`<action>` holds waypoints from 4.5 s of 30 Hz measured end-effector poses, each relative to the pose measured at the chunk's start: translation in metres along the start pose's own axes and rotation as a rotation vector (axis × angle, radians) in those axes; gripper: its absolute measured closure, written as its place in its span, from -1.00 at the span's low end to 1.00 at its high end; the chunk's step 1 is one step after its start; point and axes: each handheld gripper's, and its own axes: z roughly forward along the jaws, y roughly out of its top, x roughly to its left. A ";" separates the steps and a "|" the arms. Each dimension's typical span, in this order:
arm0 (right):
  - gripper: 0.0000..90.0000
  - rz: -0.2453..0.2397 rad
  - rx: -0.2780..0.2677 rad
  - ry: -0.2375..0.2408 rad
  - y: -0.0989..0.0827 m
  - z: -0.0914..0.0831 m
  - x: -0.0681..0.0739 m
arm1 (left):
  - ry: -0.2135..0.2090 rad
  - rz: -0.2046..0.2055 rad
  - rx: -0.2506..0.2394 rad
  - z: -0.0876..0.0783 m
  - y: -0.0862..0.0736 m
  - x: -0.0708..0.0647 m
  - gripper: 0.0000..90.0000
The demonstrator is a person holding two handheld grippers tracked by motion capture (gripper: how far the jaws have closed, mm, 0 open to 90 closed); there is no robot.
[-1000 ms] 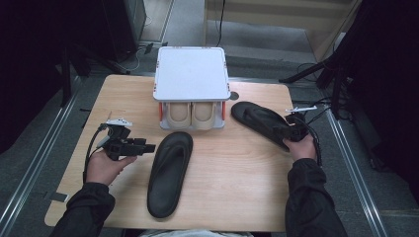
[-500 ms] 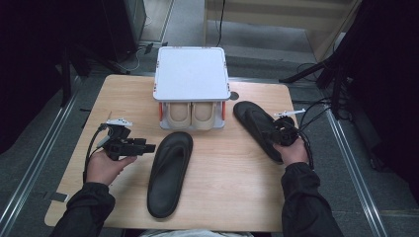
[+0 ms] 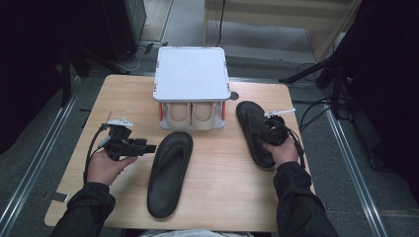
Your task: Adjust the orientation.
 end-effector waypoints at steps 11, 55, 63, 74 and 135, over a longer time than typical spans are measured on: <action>0.96 0.014 -0.013 0.029 0.003 0.006 0.007 | 0.001 0.003 0.005 0.001 0.000 0.000 -0.03; 0.49 0.096 -0.068 -0.087 0.008 0.001 -0.044 | 0.050 -0.056 -0.019 -0.016 -0.020 0.004 -0.11; 0.60 0.127 -0.064 -0.087 0.010 -0.002 -0.045 | 0.049 -0.057 -0.022 -0.017 -0.020 0.004 -0.12; 0.60 0.149 -0.064 -0.084 0.013 -0.011 -0.042 | 0.044 -0.058 -0.024 -0.018 -0.020 0.005 -0.10; 0.59 -0.027 0.038 0.079 -0.040 -0.018 0.083 | -0.002 0.068 0.042 0.023 -0.004 0.010 0.98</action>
